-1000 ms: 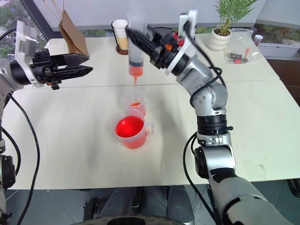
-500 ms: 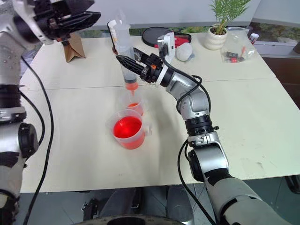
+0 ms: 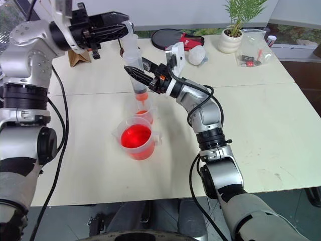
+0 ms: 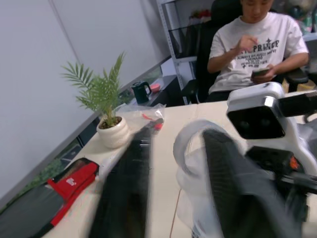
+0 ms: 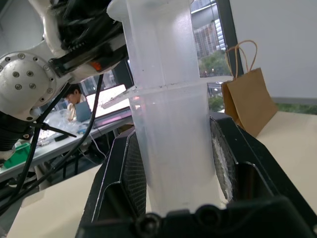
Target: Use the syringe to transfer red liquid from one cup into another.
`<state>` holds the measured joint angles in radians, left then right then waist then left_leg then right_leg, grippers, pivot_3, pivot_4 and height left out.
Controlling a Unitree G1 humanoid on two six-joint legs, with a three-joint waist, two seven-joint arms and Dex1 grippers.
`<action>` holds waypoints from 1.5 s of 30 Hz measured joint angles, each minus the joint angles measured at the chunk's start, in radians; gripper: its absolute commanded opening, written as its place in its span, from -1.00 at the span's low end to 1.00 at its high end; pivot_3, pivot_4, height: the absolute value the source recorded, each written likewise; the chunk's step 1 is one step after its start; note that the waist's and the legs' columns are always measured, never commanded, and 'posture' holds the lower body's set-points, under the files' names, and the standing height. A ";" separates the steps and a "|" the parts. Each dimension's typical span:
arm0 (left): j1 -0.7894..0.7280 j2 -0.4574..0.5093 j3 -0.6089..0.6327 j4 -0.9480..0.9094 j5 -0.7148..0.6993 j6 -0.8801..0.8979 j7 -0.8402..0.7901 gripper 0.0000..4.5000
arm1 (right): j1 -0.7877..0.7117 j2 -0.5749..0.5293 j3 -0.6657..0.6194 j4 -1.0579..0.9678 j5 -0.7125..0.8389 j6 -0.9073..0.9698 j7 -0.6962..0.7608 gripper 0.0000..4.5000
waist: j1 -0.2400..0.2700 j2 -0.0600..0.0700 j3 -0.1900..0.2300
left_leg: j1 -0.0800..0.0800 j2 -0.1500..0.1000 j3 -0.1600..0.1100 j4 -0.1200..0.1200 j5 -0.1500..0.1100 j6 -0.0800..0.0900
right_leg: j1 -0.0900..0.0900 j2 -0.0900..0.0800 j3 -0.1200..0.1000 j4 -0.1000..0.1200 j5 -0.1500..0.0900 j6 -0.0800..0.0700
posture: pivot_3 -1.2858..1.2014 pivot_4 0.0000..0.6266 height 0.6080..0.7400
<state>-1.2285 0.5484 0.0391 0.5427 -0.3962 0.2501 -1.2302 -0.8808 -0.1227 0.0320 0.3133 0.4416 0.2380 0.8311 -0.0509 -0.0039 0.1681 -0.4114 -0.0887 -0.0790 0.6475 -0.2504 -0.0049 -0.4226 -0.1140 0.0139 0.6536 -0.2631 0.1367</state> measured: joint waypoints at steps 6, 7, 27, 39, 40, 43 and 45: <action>-0.001 -0.015 -0.003 0.007 0.014 -0.015 0.001 -0.97 | 0.010 0.006 0.000 -0.008 -0.006 -0.001 -0.003 -0.32 | 0.002 0.000 0.000 | 0.000 0.000 0.000 0.000 0.000 0.000 | 0.000 0.000 0.000 0.000 0.000 0.000 | 0.03 -0.52 0.99; -0.001 -0.015 -0.003 0.004 0.014 -0.008 -0.005 -0.97 | 0.011 0.006 0.000 -0.009 -0.006 -0.001 -0.003 -0.32 | 0.002 0.000 0.000 | 0.000 0.000 0.000 0.000 0.000 0.000 | 0.000 0.000 0.000 0.000 0.000 0.000 | 0.03 -0.52 0.99; 0.180 -0.036 0.033 -0.203 0.002 0.071 0.096 -0.97 | 0.011 -0.001 0.003 -0.009 -0.030 0.013 -0.002 -0.32 | 0.005 0.000 0.000 | 0.000 0.000 0.000 0.000 0.000 0.000 | 0.000 0.000 0.000 0.001 0.000 0.000 | 0.03 -0.52 0.99; 0.205 -0.028 0.035 -0.209 -0.010 0.082 0.090 -0.06 | 0.001 -0.003 -0.013 -0.009 -0.028 0.018 -0.035 -0.32 | 0.005 0.000 0.000 | 0.000 0.000 0.000 0.001 0.000 0.000 | 0.000 0.000 0.000 0.001 0.000 0.000 | 0.03 -0.52 0.99; 0.205 -0.025 0.037 -0.205 -0.018 0.092 0.082 0.09 | -0.010 -0.007 -0.031 -0.009 -0.027 0.018 -0.047 -0.32 | 0.006 0.000 0.000 | 0.000 0.000 0.000 0.000 0.000 0.000 | 0.000 0.000 0.000 0.001 0.000 0.000 | 0.03 -0.52 0.99; 0.191 -0.003 0.076 -0.188 -0.079 0.160 0.075 0.29 | -0.050 -0.008 -0.060 -0.028 -0.013 0.018 -0.064 -0.32 | 0.004 0.000 0.000 | 0.000 0.000 0.000 0.000 0.000 0.000 | -0.001 0.000 0.000 0.001 0.000 0.000 | 0.03 -0.52 0.99; 0.190 0.046 0.121 -0.175 -0.127 0.236 0.071 0.29 | -0.072 0.002 -0.074 -0.076 0.020 0.020 -0.068 -0.32 | -0.010 0.000 0.000 | 0.000 0.001 0.000 -0.001 0.000 0.000 | -0.002 0.001 0.001 0.002 0.000 0.000 | 0.03 -0.52 0.99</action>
<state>-1.0386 0.5943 0.1603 0.3680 -0.5231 0.4864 -1.1590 -0.9532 -0.1203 -0.0420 0.2371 0.4614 0.2575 0.7628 -0.0611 -0.0037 0.1682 -0.4114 -0.0879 -0.0791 0.6463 -0.2502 -0.0052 -0.4248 -0.1134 0.0149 0.6552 -0.2631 0.1367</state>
